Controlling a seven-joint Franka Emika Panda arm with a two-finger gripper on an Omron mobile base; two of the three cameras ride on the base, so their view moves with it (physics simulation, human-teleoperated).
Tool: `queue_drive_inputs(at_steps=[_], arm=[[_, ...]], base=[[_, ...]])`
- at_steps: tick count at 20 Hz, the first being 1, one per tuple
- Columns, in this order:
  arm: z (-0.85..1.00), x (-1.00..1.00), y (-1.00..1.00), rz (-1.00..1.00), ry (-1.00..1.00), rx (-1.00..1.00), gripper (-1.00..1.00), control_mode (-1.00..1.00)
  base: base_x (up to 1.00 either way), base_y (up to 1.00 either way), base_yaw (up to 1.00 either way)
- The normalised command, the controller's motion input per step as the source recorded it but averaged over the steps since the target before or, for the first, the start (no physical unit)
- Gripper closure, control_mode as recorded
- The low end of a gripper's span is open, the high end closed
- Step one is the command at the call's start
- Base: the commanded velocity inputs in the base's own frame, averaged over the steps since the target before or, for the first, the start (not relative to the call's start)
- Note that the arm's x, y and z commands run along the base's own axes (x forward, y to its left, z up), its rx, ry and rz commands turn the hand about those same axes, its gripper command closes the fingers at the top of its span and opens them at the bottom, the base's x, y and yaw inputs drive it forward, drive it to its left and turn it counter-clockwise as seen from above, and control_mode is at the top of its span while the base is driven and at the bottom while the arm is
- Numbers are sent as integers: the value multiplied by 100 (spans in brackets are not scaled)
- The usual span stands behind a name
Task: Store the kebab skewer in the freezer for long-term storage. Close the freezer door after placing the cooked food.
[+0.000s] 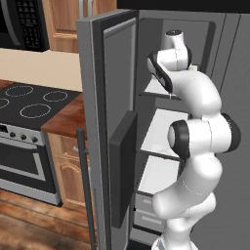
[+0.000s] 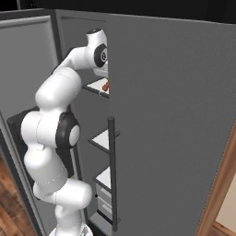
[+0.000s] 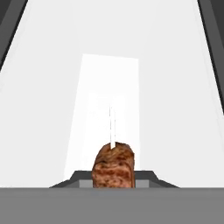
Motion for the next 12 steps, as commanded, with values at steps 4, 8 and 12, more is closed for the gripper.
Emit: queue_drive_inputs(at_steps=[4,8,12], arm=[[-42,5,-7,0,0,0,100,-100],[-27,1,0,0,-6,0,100,-100],[-11,0,0,0,-3,0,100,-100]], base=[[0,0,0],[0,0,0],[0,0,0]])
